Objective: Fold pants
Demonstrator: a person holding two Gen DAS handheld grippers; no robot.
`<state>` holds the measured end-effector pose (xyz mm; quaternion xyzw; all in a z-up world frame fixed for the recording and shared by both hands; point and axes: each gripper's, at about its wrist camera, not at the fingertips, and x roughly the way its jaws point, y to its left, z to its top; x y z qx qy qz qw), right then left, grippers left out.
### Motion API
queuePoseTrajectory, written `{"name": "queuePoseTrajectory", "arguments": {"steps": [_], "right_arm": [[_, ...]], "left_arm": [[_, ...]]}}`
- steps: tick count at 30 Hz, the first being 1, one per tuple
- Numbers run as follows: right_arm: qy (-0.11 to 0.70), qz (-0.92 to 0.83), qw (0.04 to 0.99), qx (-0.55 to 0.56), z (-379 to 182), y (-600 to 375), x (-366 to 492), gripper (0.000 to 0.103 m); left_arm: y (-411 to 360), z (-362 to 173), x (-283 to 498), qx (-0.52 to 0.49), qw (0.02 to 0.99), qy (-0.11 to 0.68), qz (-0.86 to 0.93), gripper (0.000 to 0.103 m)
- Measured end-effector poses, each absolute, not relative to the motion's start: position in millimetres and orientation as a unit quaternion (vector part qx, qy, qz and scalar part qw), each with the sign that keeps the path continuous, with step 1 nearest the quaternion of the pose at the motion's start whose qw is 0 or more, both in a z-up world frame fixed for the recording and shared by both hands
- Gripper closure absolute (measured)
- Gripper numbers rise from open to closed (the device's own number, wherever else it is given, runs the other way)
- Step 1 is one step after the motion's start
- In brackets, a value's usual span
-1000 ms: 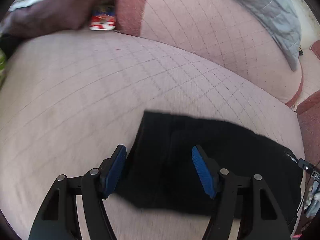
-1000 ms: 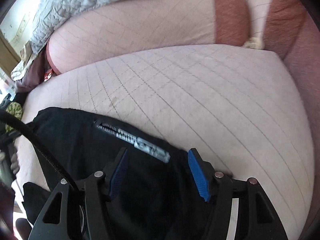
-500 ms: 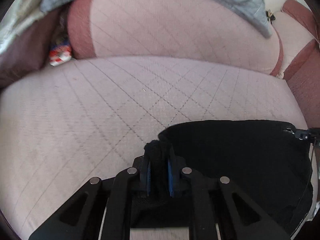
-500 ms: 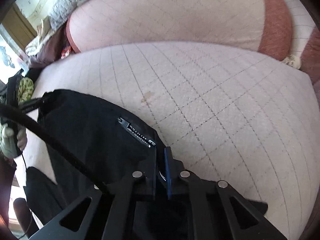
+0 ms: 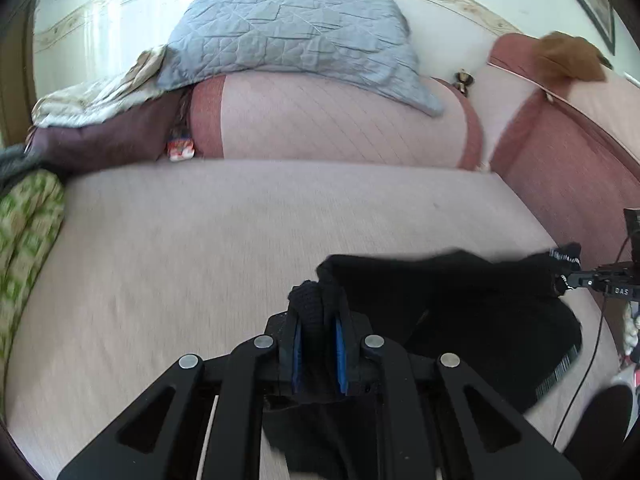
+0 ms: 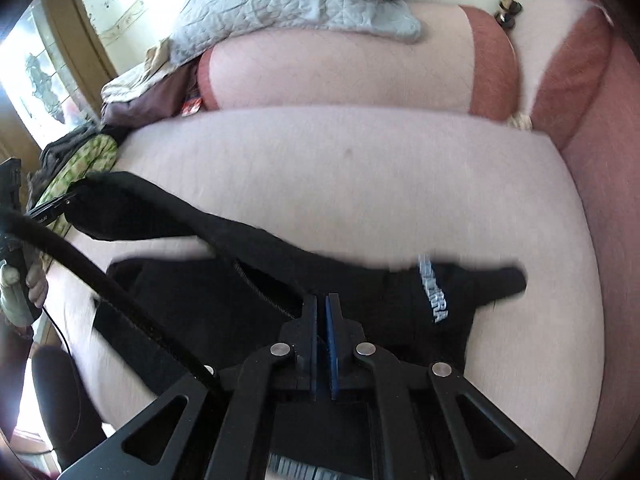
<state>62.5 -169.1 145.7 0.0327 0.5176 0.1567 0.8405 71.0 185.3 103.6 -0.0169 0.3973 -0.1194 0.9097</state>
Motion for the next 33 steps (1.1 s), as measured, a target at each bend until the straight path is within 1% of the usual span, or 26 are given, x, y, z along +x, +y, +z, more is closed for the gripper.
{"name": "queuePoseTrajectory", "arguments": {"steps": [3, 4, 5, 8, 10, 12, 14, 16, 18, 20, 22, 25, 26, 27, 28, 29, 33], "right_arm": [[0.534, 0.157, 0.829, 0.045, 128, -185, 11, 0.098], [0.542, 0.158, 0.824, 0.051, 120, -188, -4, 0.098], [0.550, 0.156, 0.819, 0.053, 111, -190, -16, 0.098], [0.569, 0.151, 0.807, 0.050, 89, -192, -42, 0.098], [0.575, 0.139, 0.806, 0.040, 82, -191, -53, 0.097], [0.575, 0.128, 0.807, 0.028, 82, -193, -61, 0.096], [0.572, 0.115, 0.812, 0.011, 87, -194, -66, 0.089], [0.563, 0.107, 0.819, -0.005, 97, -196, -70, 0.079], [0.547, 0.107, 0.830, -0.013, 112, -193, -73, 0.079], [0.534, 0.117, 0.837, -0.007, 125, -187, -72, 0.077], [0.524, 0.137, 0.841, 0.005, 134, -174, -65, 0.073], [0.518, 0.179, 0.836, 0.024, 137, -143, -47, 0.072], [0.516, 0.196, 0.833, 0.030, 137, -128, -39, 0.071], [0.514, 0.211, 0.831, 0.032, 137, -113, -32, 0.069], [0.511, 0.227, 0.828, 0.032, 137, -98, -25, 0.066], [0.509, 0.246, 0.824, 0.029, 137, -80, -17, 0.064], [0.507, 0.321, 0.800, 0.008, 132, 0, 11, 0.056]], "left_arm": [[188, 81, 23, -0.006, 0.901, 0.418, -0.119, 0.089], [185, 72, 10, 0.003, 0.897, 0.426, -0.114, 0.087], [184, 63, -2, 0.013, 0.893, 0.436, -0.109, 0.082], [183, 39, -36, 0.038, 0.880, 0.465, -0.092, 0.079], [186, 36, -52, 0.035, 0.879, 0.469, -0.085, 0.077], [196, 42, -67, 0.015, 0.883, 0.462, -0.081, 0.072], [207, 51, -73, -0.005, 0.888, 0.453, -0.073, 0.062], [220, 60, -76, -0.032, 0.894, 0.443, -0.062, 0.060], [230, 65, -72, -0.061, 0.895, 0.438, -0.054, 0.059], [237, 65, -61, -0.098, 0.890, 0.442, -0.049, 0.056], [241, 59, -42, -0.132, 0.880, 0.456, -0.036, 0.056], [230, 45, -23, -0.166, 0.864, 0.475, -0.015, 0.056], [227, 39, -20, -0.173, 0.860, 0.480, -0.015, 0.059], [224, 34, -20, -0.181, 0.857, 0.482, -0.019, 0.064], [222, 28, -21, -0.190, 0.855, 0.482, -0.024, 0.079], [221, 23, -21, -0.195, 0.854, 0.482, -0.029, 0.087], [231, 21, -30, -0.209, 0.859, 0.466, -0.025, 0.087]]}}
